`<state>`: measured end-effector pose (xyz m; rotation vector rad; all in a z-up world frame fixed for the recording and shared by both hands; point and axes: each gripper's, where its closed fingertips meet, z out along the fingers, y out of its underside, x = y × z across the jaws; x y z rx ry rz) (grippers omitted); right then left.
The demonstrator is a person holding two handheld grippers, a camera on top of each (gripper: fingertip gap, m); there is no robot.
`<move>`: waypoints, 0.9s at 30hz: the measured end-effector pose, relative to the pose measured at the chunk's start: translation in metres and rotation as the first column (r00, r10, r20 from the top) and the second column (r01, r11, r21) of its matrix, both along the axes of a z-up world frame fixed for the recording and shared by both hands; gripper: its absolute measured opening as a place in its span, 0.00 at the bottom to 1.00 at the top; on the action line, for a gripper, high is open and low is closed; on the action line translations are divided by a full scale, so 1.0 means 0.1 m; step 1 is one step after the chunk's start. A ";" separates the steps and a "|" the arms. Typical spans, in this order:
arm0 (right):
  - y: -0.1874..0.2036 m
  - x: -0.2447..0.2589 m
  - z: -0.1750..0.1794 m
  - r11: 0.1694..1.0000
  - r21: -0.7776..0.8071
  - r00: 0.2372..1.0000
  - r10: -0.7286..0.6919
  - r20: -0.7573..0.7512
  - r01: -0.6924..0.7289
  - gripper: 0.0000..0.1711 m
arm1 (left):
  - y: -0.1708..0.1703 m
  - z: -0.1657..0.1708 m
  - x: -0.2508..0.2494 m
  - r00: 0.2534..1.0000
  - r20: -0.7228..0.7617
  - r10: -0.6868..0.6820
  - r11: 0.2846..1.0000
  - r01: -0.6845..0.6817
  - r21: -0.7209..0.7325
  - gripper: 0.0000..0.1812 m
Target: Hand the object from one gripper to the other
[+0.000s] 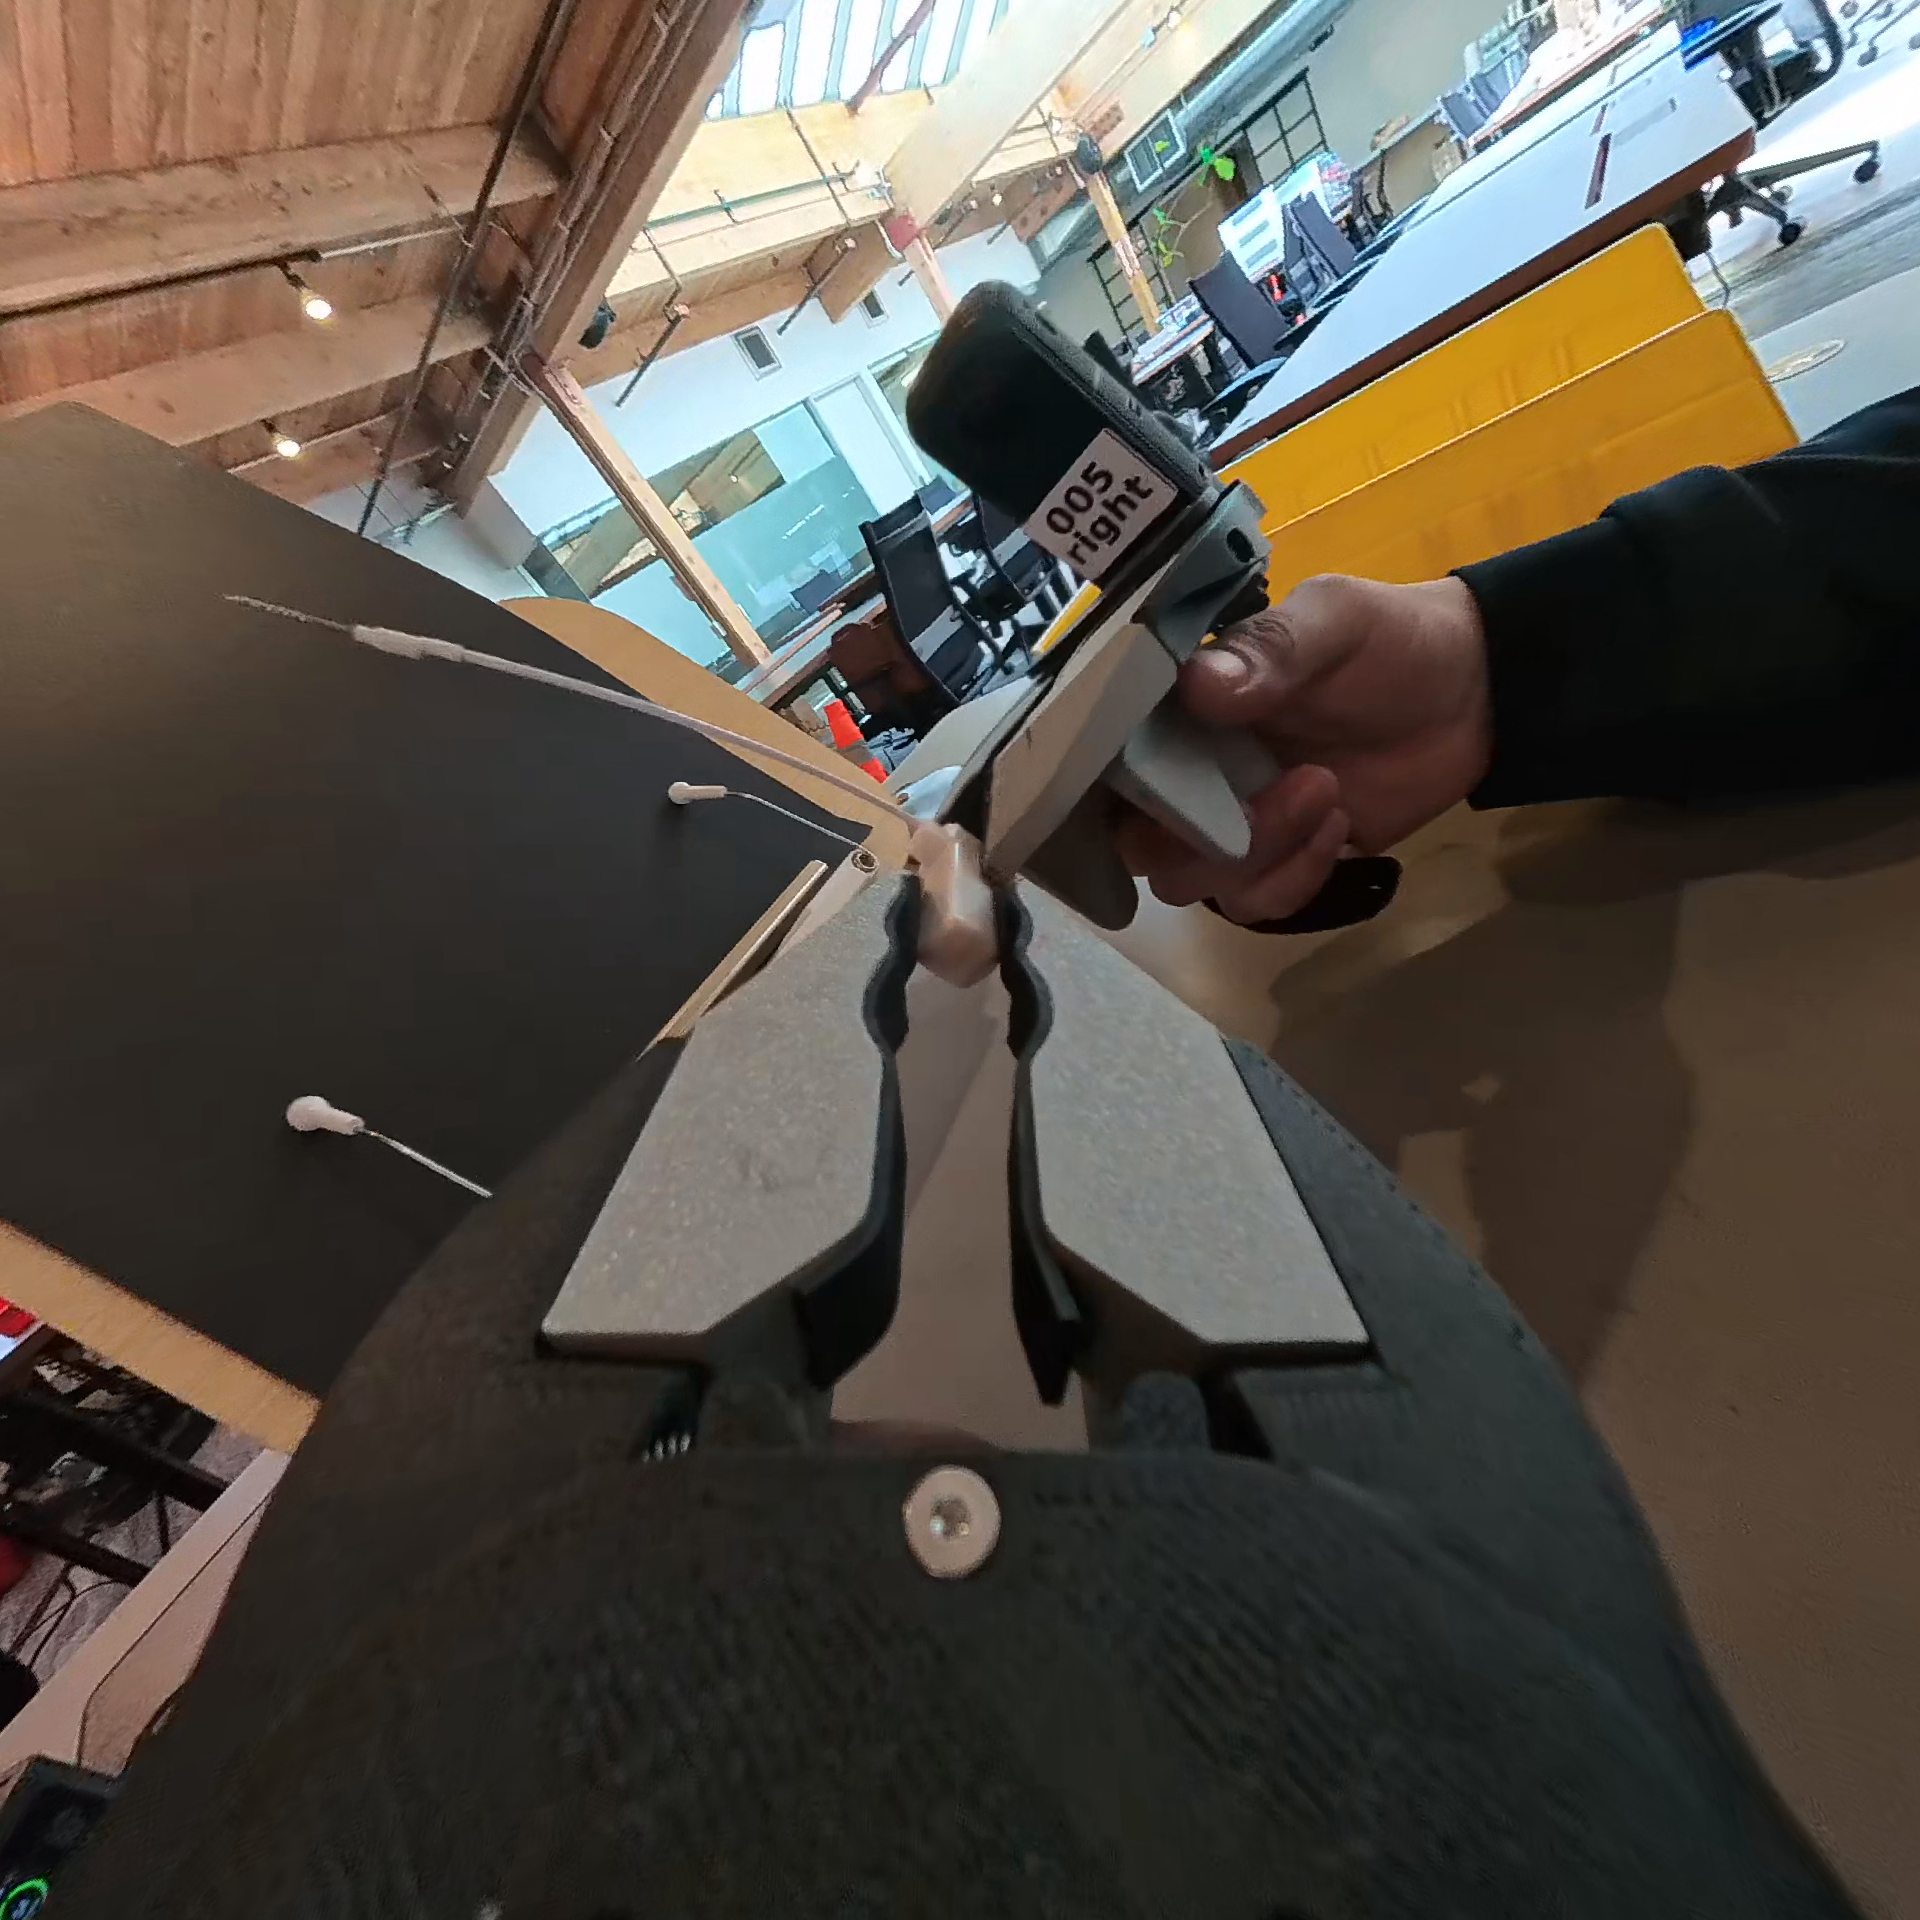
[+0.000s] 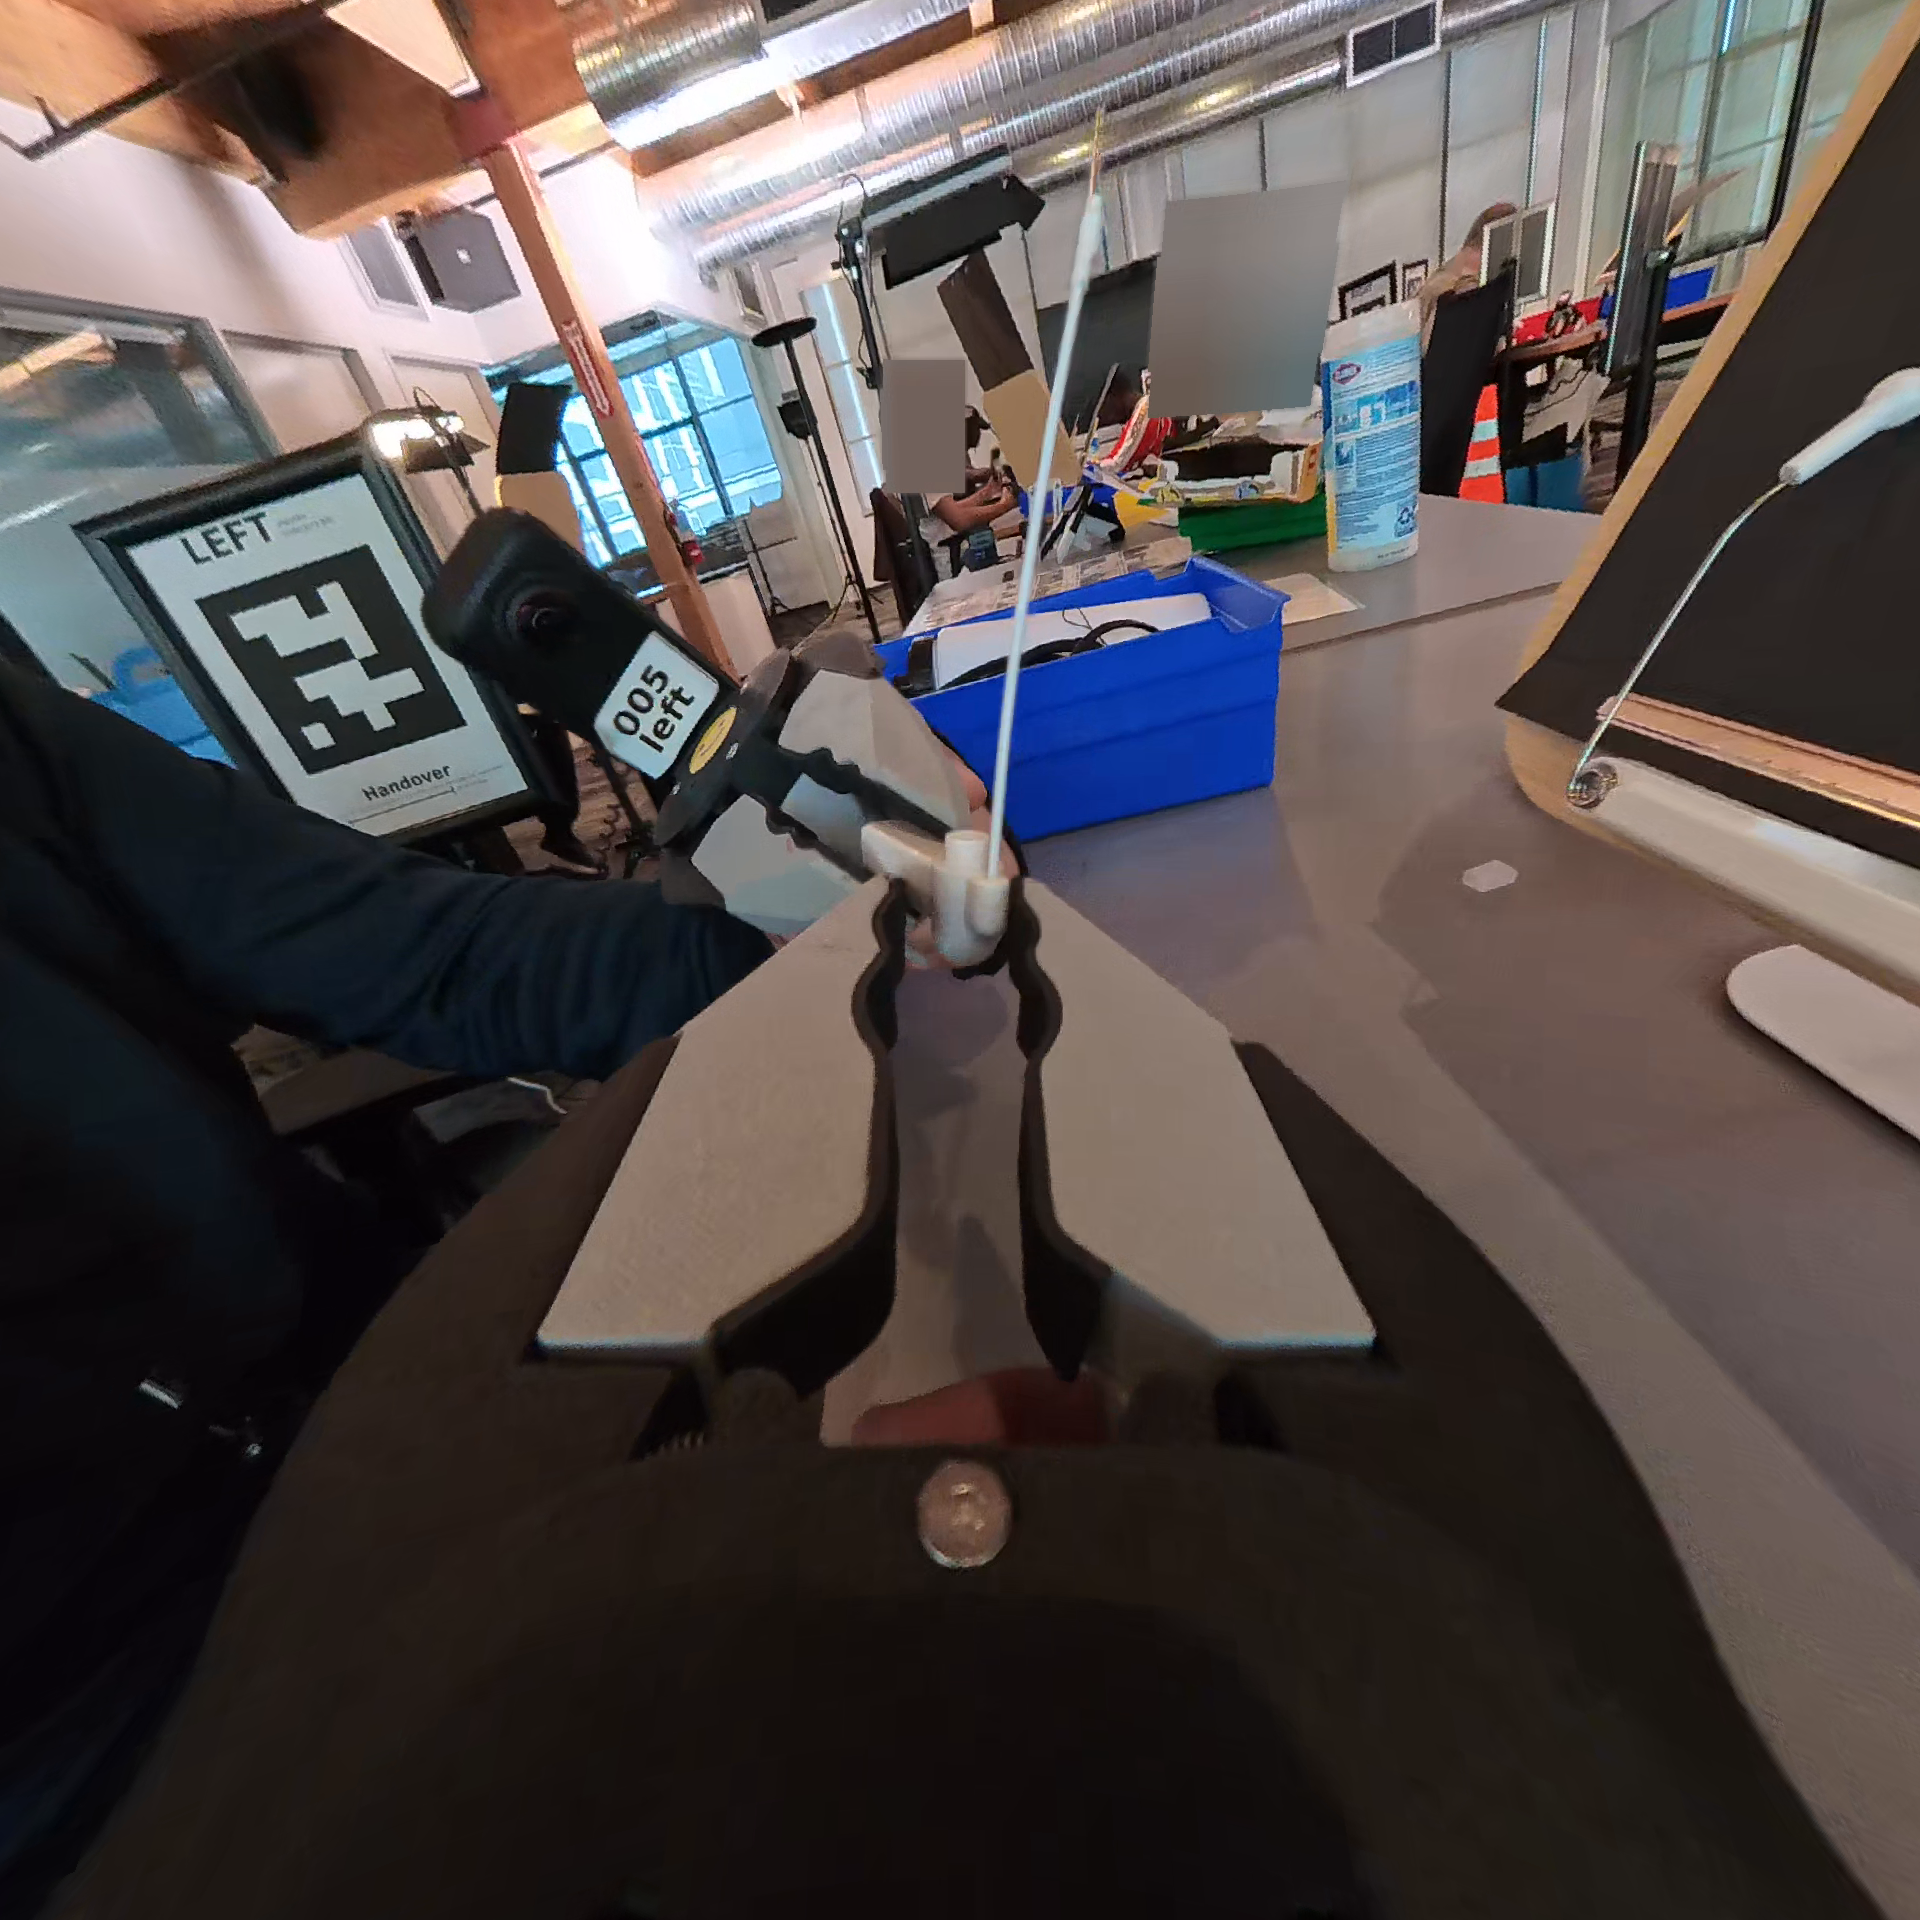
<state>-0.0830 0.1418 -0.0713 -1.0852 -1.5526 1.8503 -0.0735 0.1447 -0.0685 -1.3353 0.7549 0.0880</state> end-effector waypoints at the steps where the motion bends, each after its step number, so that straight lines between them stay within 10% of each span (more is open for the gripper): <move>1: 0.01 -0.01 0.01 1.000 -0.009 1.000 -0.003 -0.004 0.003 0.09 | 0.00 0.00 0.00 1.000 0.001 0.004 1.000 -0.004 0.007 0.07; 12: 0.33 -0.13 -0.07 0.880 0.345 0.945 -0.318 -0.082 0.326 0.06 | 0.12 -0.06 -0.16 0.988 0.138 0.073 0.994 -0.060 -0.095 0.08; 16: 0.71 -0.16 -0.19 0.502 0.674 0.800 -0.555 -0.230 0.542 0.06 | 0.29 -0.27 -0.37 0.952 0.246 0.184 0.953 -0.112 -0.282 0.14; 21: 0.86 -0.22 -0.39 -0.098 0.885 0.732 -0.526 -0.434 0.455 0.06 | 0.35 -0.49 -0.39 0.841 0.505 0.196 0.856 0.105 -0.506 0.22; 27: 0.76 -0.29 -0.41 -0.332 0.864 0.760 -0.422 -0.495 0.379 0.06 | 0.32 -0.57 -0.31 0.756 0.628 0.181 0.772 0.286 -0.567 0.24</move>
